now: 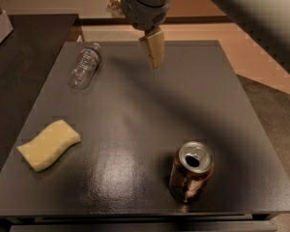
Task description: Pick water bottle
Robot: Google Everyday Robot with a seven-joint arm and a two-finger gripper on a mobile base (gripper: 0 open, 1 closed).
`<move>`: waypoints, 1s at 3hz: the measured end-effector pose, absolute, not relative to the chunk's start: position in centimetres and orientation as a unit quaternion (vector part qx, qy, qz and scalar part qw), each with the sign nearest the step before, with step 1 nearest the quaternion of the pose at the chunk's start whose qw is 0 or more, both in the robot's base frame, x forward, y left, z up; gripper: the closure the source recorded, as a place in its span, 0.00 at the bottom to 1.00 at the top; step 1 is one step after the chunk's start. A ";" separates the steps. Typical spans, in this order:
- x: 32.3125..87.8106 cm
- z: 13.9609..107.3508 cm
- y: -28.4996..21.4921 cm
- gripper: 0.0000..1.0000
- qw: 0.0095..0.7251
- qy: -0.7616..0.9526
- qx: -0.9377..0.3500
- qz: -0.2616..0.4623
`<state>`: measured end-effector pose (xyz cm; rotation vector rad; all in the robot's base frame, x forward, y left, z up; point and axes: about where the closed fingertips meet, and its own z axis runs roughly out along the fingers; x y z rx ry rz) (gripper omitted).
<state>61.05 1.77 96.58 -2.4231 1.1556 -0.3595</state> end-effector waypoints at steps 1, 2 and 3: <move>61.9 95.5 4.2 0.00 0.204 0.331 -0.906 -0.169; 62.2 93.7 6.4 0.00 0.187 0.260 -0.927 -0.193; 62.4 92.2 8.5 0.00 0.171 0.212 -0.939 -0.209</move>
Offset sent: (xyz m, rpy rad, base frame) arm 0.0169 0.0743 -0.0521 -0.2688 -0.2073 0.4531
